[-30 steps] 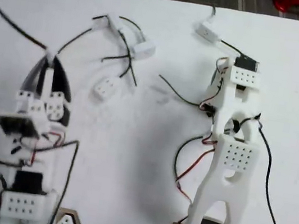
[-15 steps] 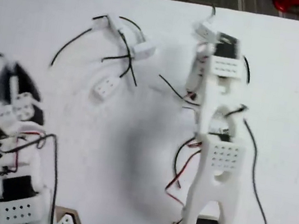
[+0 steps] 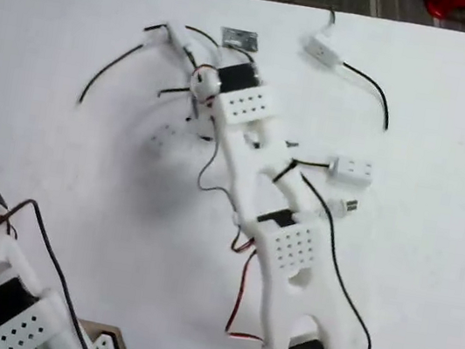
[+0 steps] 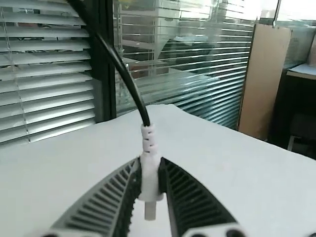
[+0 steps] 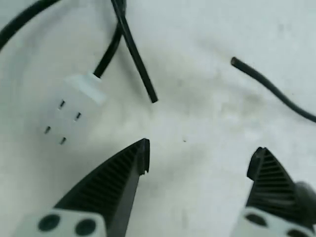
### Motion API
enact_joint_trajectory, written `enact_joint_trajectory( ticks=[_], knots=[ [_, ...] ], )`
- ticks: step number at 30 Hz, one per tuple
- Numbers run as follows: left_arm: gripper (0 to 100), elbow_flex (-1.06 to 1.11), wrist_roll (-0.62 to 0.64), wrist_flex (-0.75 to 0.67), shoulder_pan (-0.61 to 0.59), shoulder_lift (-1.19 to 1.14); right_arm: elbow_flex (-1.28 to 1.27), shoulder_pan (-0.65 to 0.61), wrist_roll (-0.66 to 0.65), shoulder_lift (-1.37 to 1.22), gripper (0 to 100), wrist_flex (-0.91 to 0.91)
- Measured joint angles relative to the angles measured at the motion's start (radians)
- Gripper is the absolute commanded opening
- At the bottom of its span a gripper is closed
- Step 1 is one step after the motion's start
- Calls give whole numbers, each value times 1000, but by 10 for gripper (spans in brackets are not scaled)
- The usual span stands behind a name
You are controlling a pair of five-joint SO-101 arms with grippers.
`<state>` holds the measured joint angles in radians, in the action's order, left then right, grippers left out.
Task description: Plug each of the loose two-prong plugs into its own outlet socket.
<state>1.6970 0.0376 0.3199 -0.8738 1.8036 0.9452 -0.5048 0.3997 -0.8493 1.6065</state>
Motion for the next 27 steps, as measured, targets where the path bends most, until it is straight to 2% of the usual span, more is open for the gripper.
enact_joint_trajectory(
  ticks=[10, 17, 20, 23, 27],
  knots=[
    [24, 0, -11, 146, -8, 0, 0, -144, 238, 0, 323, -201],
    [24, 0, -11, 258, -8, 0, 0, -167, 457, -98, 323, -420],
    [24, 0, -11, 272, -8, 0, 0, -166, 528, -146, 320, -457],
    [24, 0, -11, 273, -8, 0, 2, -169, 554, -163, 241, -465],
    [24, 0, -11, 305, -8, 0, 2, -160, 562, -163, 44, -463]
  ],
)
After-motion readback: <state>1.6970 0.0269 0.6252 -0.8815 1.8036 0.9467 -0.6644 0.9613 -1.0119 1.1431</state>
